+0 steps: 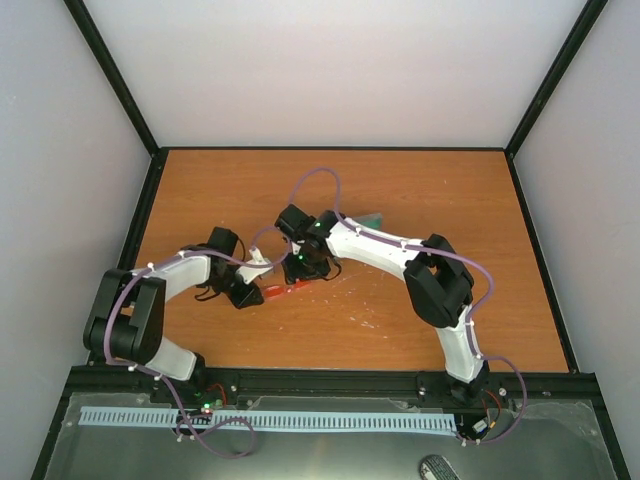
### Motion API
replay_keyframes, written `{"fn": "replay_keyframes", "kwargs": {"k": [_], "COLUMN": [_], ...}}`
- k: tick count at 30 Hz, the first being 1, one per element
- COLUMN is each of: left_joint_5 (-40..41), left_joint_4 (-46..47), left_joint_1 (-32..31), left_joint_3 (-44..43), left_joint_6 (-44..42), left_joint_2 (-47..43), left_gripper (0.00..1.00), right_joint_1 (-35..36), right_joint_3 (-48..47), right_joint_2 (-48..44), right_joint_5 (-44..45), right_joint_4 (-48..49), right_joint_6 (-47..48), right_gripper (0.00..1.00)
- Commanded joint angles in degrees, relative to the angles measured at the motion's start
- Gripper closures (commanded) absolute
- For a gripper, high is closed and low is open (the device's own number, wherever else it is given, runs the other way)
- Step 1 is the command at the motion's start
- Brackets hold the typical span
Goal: Organize the sunglasses
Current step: Adjust the sunglasses at the center of the board.
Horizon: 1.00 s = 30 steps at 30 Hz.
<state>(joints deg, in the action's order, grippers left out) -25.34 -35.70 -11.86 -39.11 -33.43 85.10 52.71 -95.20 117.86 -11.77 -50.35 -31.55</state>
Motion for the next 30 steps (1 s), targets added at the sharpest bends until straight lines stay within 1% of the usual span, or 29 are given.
{"fn": "replay_keyframes", "kwargs": {"k": [1,8,14,17,18,19,20,22,24,25,28,30], "left_joint_5": [-3.1,-5.1,-6.6,-7.6,-7.8,-7.6,-7.2,-6.1,-4.5,-3.8,-2.2,-1.3], "left_joint_4": [4.8,6.3,6.7,7.1,7.3,7.4,7.3,6.7,6.1,5.8,4.8,4.6], "left_joint_1": [-4.0,-7.8,-11.1,-12.1,-12.2,-12.2,-12.2,-12.2,-12.2,-12.1,-12.1,-11.9], "left_joint_3": [-1.4,-3.5,-4.7,-4.3,-4.0,-3.6,-3.1,-2.2,-0.6,0.2,2.3,2.9], "left_joint_6": [3.7,4.7,5.7,6.1,6.1,6.0,5.8,5.0,3.8,3.2,2.0,2.1], "left_joint_2": [2.4,3.7,4.0,3.1,2.6,1.8,0.9,-1.7,-5.2,-7.5,-16.1,-22.2], "left_gripper": [0.81,0.8,0.79,0.74,0.71,0.64,0.56,0.42,0.22,0.16,0.14,0.16], "right_joint_1": [0.3,0.1,-1.1,-2.1,-2.3,-2.5,-2.6,-2.8,-2.9,-2.9,-3.3,-3.6], "right_joint_3": [2.5,3.8,8.2,10.2,10.6,10.9,11.2,11.4,11.9,12.3,14.1,14.6], "right_joint_2": [-2.3,-0.9,-0.6,-0.7,-0.7,-1.0,-1.6,-2.8,-4.3,-5.1,-7.7,-8.6], "right_joint_5": [-0.2,-0.3,-0.7,-1.3,-1.1,-0.6,-0.3,0.6,2.2,2.9,4.8,5.8], "right_joint_4": [-0.8,-0.4,2.7,5.1,5.7,6.3,7.0,7.8,7.5,7.5,8.5,8.8], "right_joint_6": [-4.0,-5.5,-7.8,-9.4,-9.8,-10.3,-10.9,-11.8,-12.9,-13.5,-15.9,-17.7], "right_gripper": [0.45,0.44,0.45,0.45,0.45,0.45,0.45,0.45,0.45,0.45,0.44,0.44]}}
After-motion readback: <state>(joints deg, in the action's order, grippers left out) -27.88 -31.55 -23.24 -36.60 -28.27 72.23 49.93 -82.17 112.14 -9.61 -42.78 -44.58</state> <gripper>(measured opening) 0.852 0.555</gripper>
